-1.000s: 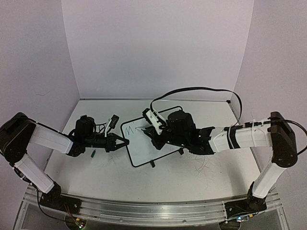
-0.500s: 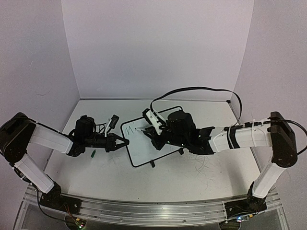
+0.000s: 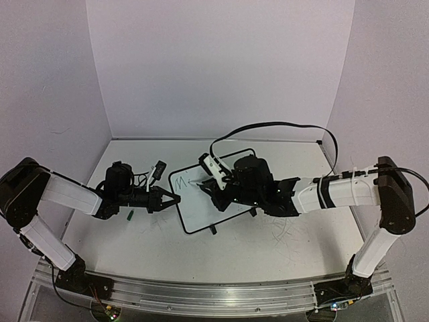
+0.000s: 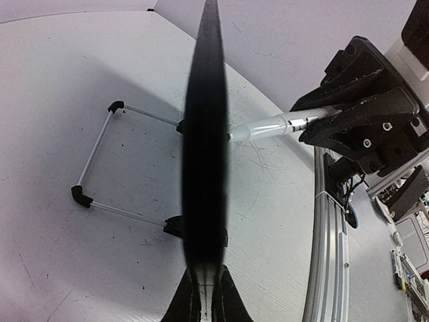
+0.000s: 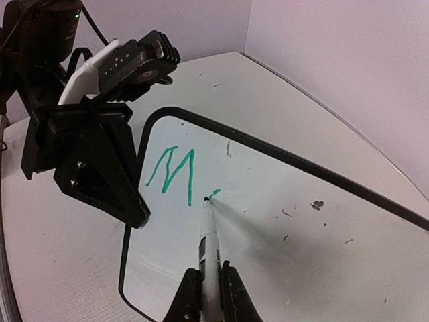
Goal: Write a sentence on the whiteboard
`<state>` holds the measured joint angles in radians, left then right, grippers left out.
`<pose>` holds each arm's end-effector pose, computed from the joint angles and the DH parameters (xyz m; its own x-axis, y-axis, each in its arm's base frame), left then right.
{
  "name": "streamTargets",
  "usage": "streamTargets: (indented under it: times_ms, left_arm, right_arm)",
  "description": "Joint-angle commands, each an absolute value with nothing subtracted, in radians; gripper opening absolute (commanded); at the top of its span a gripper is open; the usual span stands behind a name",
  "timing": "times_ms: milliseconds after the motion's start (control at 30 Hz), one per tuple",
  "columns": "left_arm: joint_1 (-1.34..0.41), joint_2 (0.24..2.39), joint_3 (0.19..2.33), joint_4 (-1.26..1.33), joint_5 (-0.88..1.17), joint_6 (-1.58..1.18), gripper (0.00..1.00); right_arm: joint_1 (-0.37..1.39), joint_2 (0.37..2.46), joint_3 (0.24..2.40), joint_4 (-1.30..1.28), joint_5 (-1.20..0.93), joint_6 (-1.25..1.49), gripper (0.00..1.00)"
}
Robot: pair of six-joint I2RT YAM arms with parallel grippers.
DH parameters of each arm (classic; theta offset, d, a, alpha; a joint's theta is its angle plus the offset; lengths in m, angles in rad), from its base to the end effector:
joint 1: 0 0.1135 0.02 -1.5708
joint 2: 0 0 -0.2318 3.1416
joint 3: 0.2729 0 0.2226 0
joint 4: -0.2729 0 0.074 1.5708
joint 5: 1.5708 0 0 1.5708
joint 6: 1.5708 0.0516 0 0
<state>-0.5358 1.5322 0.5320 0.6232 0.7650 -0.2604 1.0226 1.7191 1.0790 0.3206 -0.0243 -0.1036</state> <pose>0.2232 -0.1741 0.1562 -0.5432 0.1065 -0.8328 0.8094 0.3301 -0.4857 0.1976 0.3260 0.2234 -0.0733 -0.3185 -0.9451 -0.8775 0.4709 -0.0906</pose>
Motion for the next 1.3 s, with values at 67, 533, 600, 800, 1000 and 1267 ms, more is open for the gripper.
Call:
streamTargets:
  times_ms: [67,533,600,800,1000,1267]
  left_arm:
    - [-0.534,1.516,0.526,0.631,0.744,-0.213,0.0]
    - [-0.534,1.511,0.525,0.629,0.742,-0.213,0.0]
    - [-0.534,1.511,0.525,0.628,0.742,-0.213,0.0]
    - [-0.534,1.509,0.523,0.628,0.741,-0.213,0.0]
    - [-0.534,1.508,0.522,0.628,0.741,-0.213,0.0]
    - [-0.534,1.506,0.52,0.627,0.742,-0.213,0.0]
  right_arm:
    - [1.03,1.732,1.077,0.33,-0.034,-0.091,0.0]
    - [1.031,1.743,1.074,0.31,-0.03,-0.086,0.0]
    - [1.031,1.745,1.075,0.307,-0.029,-0.086,0.0]
    - [1.03,1.742,1.069,0.299,-0.008,-0.082,0.0]
    - [1.03,1.723,1.052,0.303,0.047,-0.076,0.0]
    - [1.023,1.701,1.031,0.337,0.117,-0.056,0.0]
